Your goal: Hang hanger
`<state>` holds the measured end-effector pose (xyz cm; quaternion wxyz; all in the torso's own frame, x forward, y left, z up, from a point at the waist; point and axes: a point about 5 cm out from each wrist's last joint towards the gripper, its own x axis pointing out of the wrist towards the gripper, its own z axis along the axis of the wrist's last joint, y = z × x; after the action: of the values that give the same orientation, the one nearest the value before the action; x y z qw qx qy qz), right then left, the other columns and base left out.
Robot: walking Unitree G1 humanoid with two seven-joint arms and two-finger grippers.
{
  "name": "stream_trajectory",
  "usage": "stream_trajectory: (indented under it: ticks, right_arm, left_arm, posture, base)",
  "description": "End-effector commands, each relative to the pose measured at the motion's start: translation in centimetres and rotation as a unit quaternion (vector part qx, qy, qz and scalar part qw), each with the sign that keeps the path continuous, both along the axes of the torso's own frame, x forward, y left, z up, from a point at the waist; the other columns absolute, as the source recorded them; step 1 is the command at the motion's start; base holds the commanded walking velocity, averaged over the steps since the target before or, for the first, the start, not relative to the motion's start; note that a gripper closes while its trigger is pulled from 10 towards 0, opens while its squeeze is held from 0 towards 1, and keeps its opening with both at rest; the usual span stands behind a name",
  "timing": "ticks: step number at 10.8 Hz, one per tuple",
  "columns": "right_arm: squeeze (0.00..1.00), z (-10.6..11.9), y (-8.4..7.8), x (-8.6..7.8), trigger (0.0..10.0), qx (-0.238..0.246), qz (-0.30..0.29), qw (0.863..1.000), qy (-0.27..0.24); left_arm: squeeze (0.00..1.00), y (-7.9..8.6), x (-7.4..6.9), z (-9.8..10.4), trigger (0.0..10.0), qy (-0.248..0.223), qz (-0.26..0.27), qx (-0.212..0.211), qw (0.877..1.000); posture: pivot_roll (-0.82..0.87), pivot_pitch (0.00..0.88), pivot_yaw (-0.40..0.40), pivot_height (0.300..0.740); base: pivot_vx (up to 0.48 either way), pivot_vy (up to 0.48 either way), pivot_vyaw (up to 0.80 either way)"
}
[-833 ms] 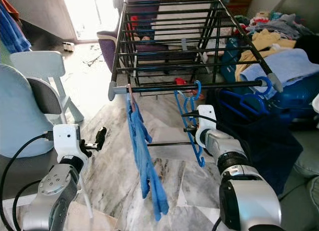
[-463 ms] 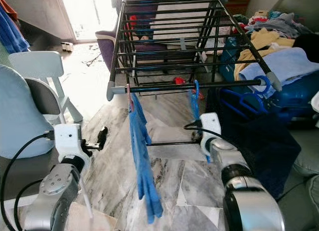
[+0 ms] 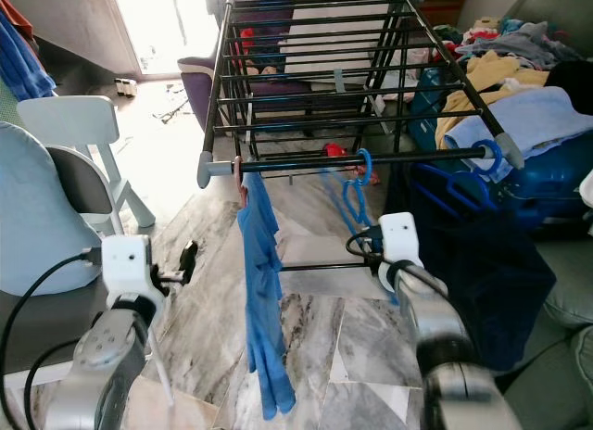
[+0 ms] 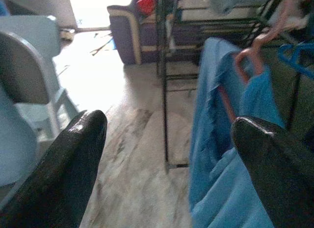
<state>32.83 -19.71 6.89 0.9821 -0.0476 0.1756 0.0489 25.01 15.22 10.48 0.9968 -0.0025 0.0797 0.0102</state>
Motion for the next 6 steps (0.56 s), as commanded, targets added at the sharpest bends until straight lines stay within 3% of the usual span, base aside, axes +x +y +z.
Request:
stream_trajectory:
  ticks: [1, 3, 6]
  right_arm:
    - [1.0, 0.7, 0.4, -0.2, 10.0, 0.005, -0.003, 1.0, -0.019]
    - [1.0, 1.4, 1.0, -1.9, 10.0, 0.006, -0.013, 0.998, -0.062]
    - [1.0, 3.0, 1.1, -2.6, 10.0, 0.018, -0.026, 0.995, -0.095]
  left_arm:
    - [0.0, 0.2, -0.1, 0.4, 10.0, -0.011, 0.004, 0.008, 1.0]
    - [0.0, 0.4, -0.2, 0.2, 10.0, -0.008, 0.011, 0.01, 1.0]
    - [0.0, 0.1, 0.0, 0.3, 10.0, -0.016, 0.012, 0.013, 1.0]
  posture:
    - [-0.05, 0.005, 0.06, 0.74]
    - [-0.05, 0.004, 0.064, 0.74]
    - [-0.06, 0.014, 0.06, 0.74]
  base:
    - [0.0, 0.0, 0.0]
    - [0.0, 0.0, 0.0]
    - [0.0, 0.0, 0.0]
